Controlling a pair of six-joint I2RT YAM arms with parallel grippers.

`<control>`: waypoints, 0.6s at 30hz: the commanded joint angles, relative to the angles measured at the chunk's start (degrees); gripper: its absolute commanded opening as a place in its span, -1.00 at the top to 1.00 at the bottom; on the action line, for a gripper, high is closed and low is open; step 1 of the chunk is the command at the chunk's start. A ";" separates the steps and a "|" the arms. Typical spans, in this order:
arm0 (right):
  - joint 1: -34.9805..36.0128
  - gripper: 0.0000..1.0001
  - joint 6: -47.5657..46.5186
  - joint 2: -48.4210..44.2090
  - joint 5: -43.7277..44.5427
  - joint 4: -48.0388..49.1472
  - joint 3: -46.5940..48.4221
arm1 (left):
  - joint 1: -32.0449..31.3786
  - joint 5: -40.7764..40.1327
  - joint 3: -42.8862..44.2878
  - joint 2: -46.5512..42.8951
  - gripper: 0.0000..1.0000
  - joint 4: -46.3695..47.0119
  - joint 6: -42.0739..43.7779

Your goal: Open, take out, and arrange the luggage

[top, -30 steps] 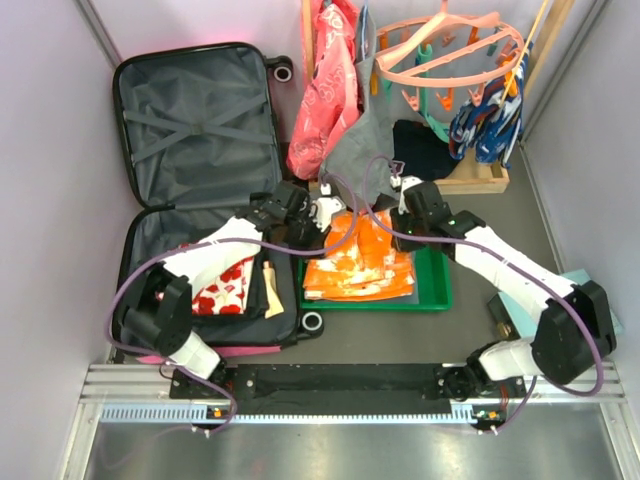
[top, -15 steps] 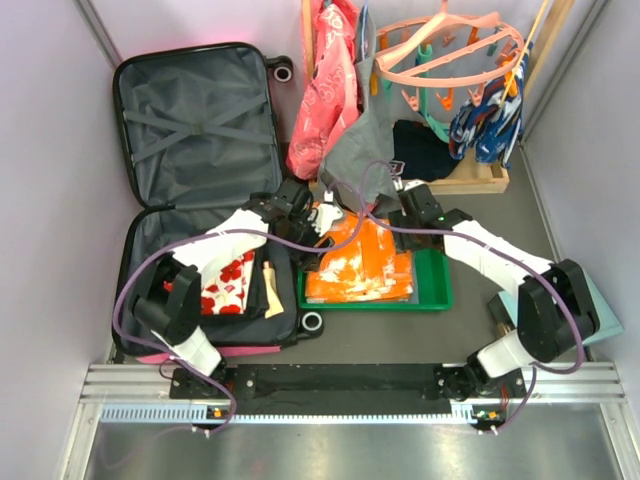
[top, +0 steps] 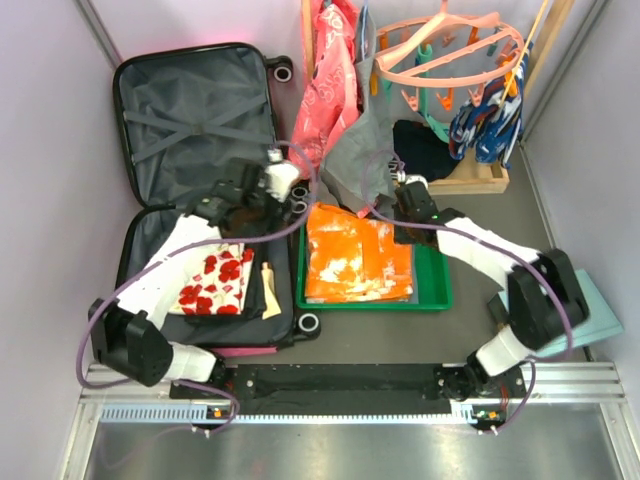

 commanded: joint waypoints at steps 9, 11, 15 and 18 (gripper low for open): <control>4.89 0.59 7.15 1.82 13.31 -7.22 8.48 | 24.08 -6.69 -12.82 -6.73 -0.42 2.41 -1.63; 9.21 0.37 6.88 -0.12 18.35 -10.39 13.03 | 27.95 -8.97 -15.10 -6.30 -0.43 3.90 -2.33; 21.52 0.02 8.55 0.13 21.20 -9.44 19.73 | 33.22 -12.23 -17.66 -4.97 -0.42 8.90 -2.95; 30.14 -0.06 10.75 5.99 16.56 -5.49 25.44 | 35.34 -14.34 -18.45 -4.45 -0.41 9.79 -3.04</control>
